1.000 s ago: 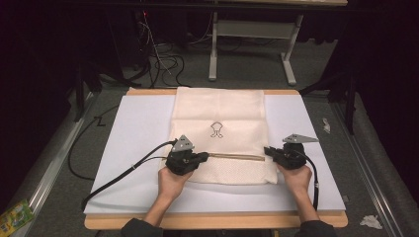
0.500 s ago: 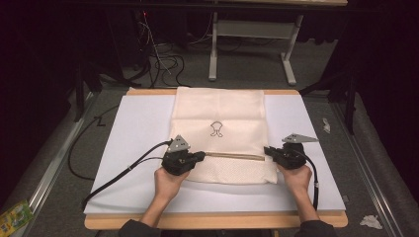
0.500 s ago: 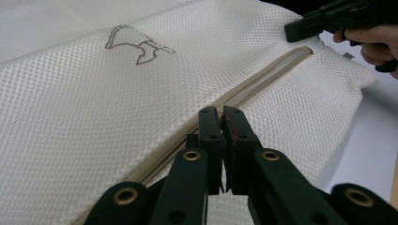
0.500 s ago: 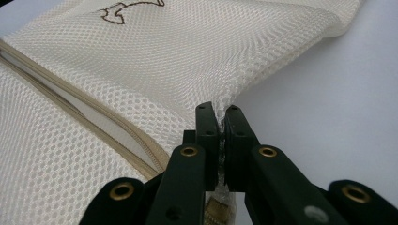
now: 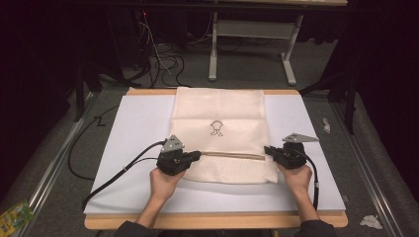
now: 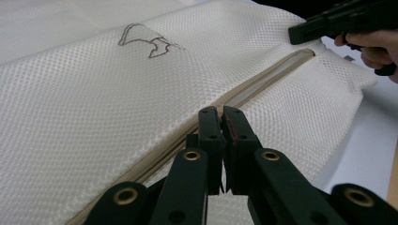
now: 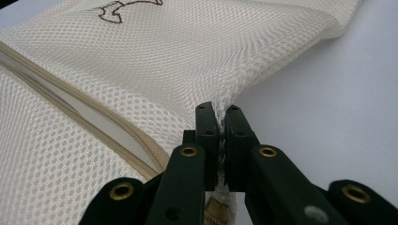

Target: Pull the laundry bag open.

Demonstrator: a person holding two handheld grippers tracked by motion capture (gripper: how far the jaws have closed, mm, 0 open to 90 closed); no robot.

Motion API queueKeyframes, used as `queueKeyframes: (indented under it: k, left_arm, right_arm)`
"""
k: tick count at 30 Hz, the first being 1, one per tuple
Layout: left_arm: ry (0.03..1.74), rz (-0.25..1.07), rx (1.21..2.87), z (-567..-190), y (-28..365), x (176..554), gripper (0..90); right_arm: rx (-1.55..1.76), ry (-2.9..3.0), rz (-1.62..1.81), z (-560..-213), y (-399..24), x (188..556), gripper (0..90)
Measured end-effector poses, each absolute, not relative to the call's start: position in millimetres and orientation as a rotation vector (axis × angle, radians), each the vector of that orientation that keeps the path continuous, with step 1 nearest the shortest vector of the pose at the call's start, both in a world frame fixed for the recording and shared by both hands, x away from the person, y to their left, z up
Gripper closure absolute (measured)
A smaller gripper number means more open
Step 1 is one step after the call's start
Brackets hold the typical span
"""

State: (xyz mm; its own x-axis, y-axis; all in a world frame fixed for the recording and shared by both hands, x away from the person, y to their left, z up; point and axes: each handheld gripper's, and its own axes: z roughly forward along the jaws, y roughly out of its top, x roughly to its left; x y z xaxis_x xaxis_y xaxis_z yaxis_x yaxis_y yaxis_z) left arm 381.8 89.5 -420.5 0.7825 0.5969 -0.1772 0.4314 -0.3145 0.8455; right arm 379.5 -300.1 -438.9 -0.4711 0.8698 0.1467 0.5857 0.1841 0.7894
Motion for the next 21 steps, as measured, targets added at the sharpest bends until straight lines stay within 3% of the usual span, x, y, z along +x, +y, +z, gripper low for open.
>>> queueKeyframes:
  k: [21]
  left_arm:
    - [0.799, 0.229, 1.923, -416, 108, 379, 87.2]
  right_arm:
    - [1.387, 2.139, 1.179, -443, -302, 380, 88.2]
